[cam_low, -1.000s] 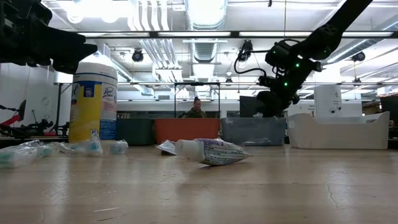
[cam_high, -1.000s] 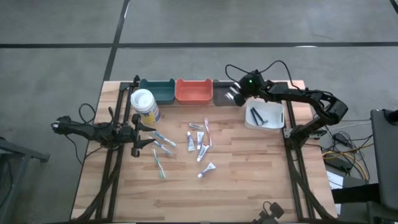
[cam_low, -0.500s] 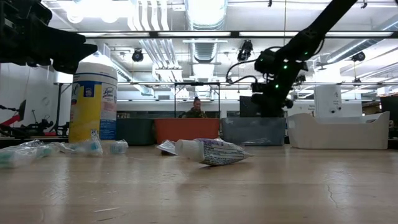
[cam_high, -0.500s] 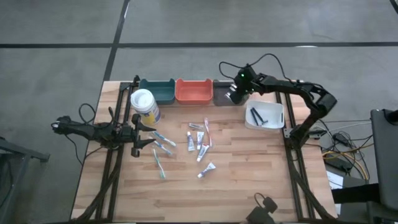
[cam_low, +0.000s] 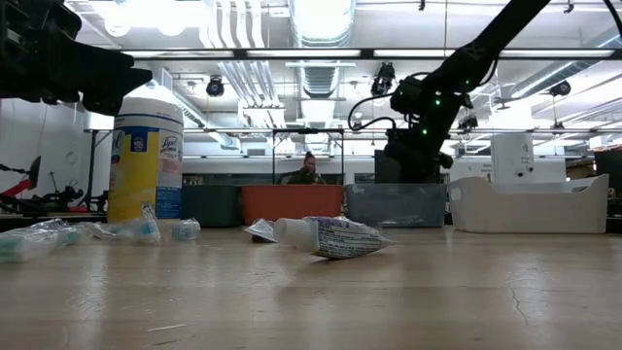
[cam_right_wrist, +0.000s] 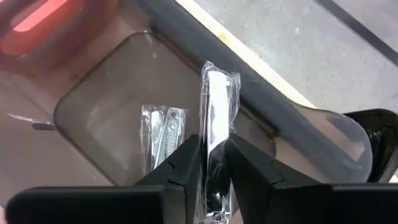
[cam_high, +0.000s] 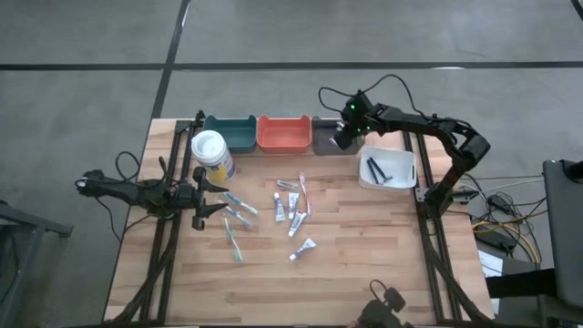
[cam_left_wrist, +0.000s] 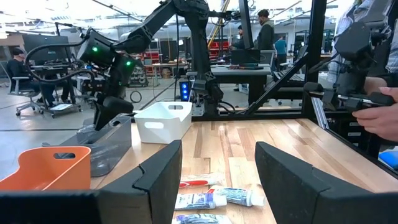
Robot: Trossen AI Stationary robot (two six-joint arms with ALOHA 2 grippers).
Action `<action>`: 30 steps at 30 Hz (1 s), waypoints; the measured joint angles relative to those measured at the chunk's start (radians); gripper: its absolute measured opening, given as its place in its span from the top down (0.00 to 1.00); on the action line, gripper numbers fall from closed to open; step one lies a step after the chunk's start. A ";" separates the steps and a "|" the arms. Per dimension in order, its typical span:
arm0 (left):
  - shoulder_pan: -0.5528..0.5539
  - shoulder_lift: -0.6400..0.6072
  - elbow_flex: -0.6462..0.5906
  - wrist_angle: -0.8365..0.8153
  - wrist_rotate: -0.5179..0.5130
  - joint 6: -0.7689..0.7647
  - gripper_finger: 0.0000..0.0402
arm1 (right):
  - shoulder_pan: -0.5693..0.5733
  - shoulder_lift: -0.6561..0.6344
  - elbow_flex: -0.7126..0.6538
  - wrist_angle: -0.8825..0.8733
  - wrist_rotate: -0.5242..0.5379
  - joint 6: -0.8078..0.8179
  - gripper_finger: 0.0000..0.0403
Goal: Pick & Place Travel size toiletries
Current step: Put the right nail cutter into the black bin, then put the nail cutter into the black bin
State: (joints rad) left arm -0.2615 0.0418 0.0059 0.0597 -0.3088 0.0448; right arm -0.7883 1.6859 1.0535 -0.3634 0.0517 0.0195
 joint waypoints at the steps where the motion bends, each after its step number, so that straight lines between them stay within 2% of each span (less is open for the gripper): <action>1: 0.000 0.000 0.000 0.000 0.000 0.000 0.48 | 0.000 0.000 -0.004 0.000 0.000 0.000 0.77; 6: 0.000 0.000 0.000 0.000 0.000 0.000 0.48 | 0.002 -0.002 -0.010 -0.007 -0.001 -0.009 0.68; 12: 0.000 0.000 0.000 0.000 0.000 0.000 0.48 | 0.025 -0.005 0.003 -0.006 -0.045 -0.023 0.62; 23: 0.000 0.000 0.000 0.000 0.000 0.000 0.48 | 0.109 -0.013 0.007 -0.004 -0.054 -0.027 0.57; 30: 0.000 0.000 0.000 0.000 0.000 0.000 0.48 | 0.166 -0.015 0.007 0.003 -0.053 -0.028 0.57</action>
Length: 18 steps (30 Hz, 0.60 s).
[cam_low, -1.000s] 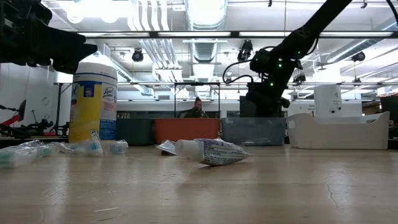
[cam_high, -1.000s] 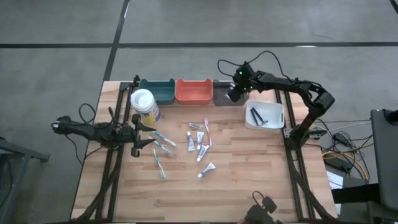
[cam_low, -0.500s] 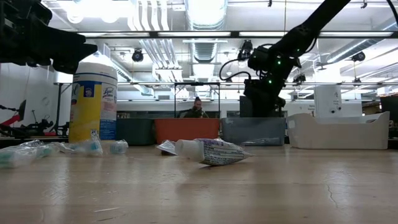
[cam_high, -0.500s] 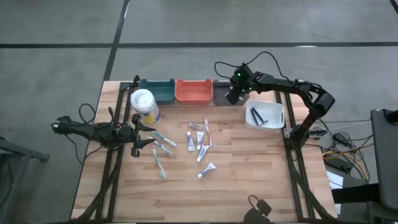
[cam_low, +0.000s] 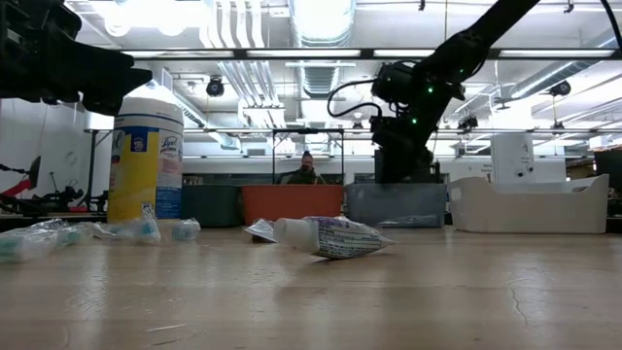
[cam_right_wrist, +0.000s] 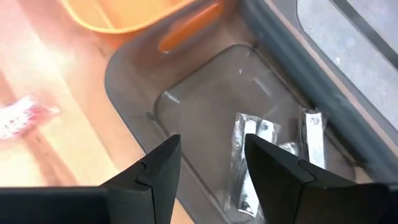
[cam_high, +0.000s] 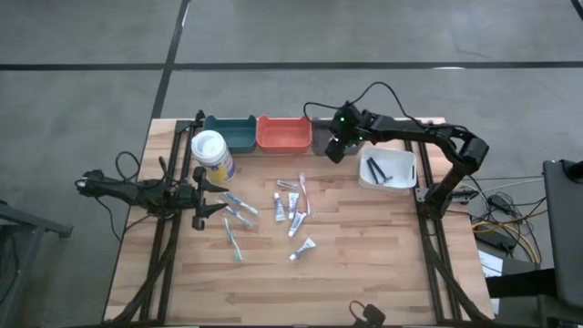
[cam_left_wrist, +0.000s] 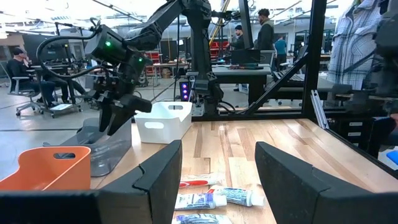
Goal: Pick & Place Travel size toiletries
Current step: Put the nail cutter into the black bin
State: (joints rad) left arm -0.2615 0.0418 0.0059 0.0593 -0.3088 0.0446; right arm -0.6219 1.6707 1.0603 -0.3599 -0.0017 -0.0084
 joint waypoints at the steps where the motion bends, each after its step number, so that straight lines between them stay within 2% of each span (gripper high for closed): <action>1: 0.000 0.000 0.000 0.000 0.000 0.000 0.48 | 0.007 0.000 0.000 0.000 0.000 0.001 0.57; 18: 0.000 0.000 0.000 0.000 0.000 0.000 0.48 | 0.089 -0.001 0.000 0.001 -0.003 -0.002 0.57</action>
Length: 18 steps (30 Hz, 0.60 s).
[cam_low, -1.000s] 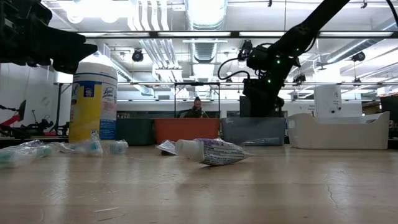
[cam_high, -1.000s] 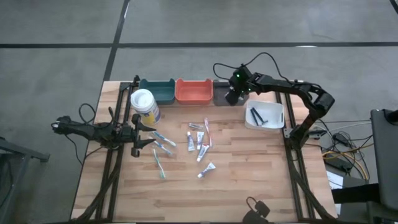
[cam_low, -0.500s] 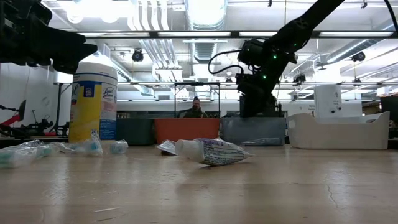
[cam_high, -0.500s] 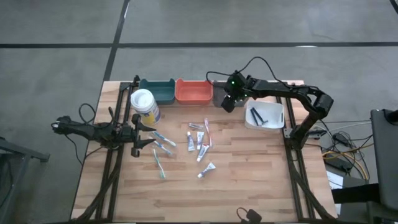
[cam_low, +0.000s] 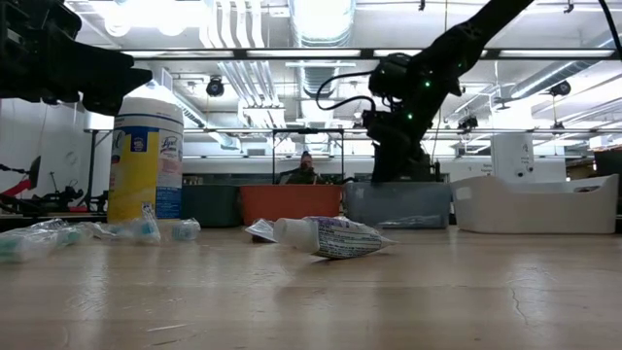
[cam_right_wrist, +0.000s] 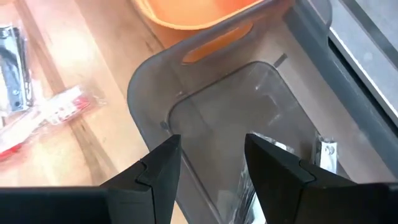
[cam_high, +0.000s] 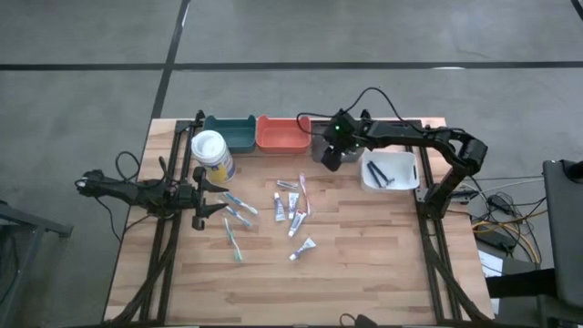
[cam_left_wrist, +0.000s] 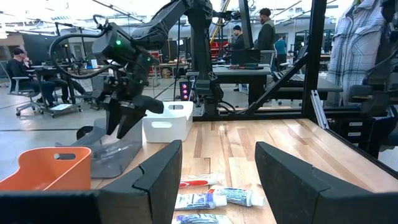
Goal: Pick & Place Travel size toiletries
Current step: Put the nail cutter into the black bin
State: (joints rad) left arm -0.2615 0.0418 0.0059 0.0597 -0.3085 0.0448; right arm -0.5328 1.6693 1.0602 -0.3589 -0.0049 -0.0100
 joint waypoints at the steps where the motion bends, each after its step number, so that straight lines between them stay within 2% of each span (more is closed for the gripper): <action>1: 0.000 0.000 0.000 0.000 0.000 0.000 0.48 | 0.004 -0.001 0.000 0.001 -0.004 -0.001 0.57; 8: 0.000 0.000 0.000 0.000 0.000 0.000 0.48 | 0.046 -0.013 0.016 0.003 -0.007 -0.014 0.57; 18: 0.000 0.000 0.000 0.000 0.000 0.000 0.48 | 0.113 -0.013 0.153 -0.009 -0.004 -0.248 0.57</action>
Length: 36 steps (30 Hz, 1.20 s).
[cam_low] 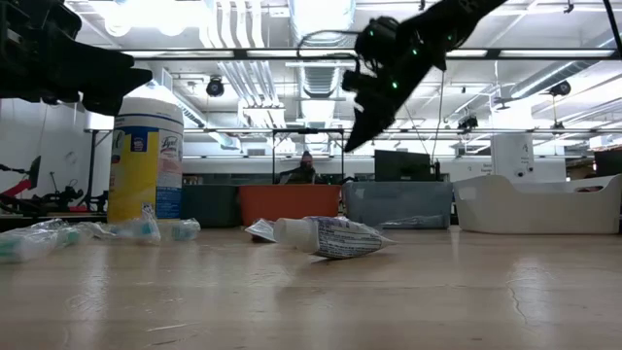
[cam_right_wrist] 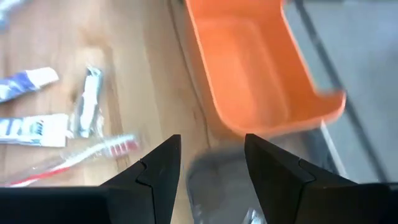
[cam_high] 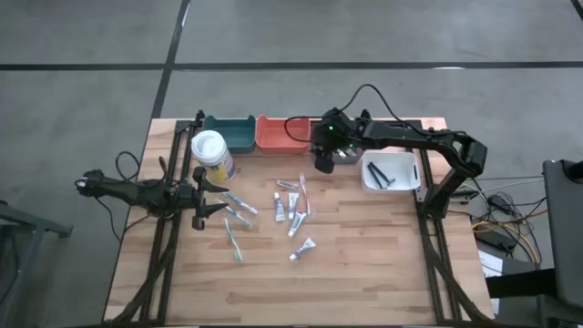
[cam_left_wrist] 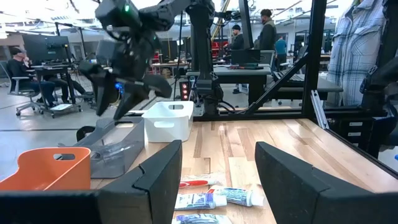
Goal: Pick & Place Travel size toiletries
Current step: Put the nail cutter into the black bin
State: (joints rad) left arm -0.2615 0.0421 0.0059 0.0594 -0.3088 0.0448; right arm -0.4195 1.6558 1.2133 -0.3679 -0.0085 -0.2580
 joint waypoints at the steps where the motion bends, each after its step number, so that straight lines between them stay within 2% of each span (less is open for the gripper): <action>1: 0.000 0.000 0.000 0.000 0.000 0.000 0.48 | 0.011 0.000 0.011 0.000 0.000 -0.016 0.57; 10: 0.000 0.000 0.000 0.000 0.000 0.000 0.48 | 0.123 0.000 0.056 -0.003 0.008 -0.035 0.57; 22: 0.000 0.000 0.000 0.000 0.000 0.000 0.48 | 0.259 0.000 0.036 0.012 0.008 0.024 0.57; 28: 0.000 0.000 0.000 0.000 0.000 0.000 0.48 | 0.283 0.022 0.011 0.066 0.011 0.033 0.57; 36: 0.000 0.000 0.000 0.000 0.000 0.000 0.48 | 0.282 0.127 0.013 0.073 0.010 0.172 0.57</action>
State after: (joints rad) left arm -0.2615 0.0420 0.0059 0.0597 -0.3088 0.0447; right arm -0.1375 1.7827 1.2258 -0.2950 0.0017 -0.0861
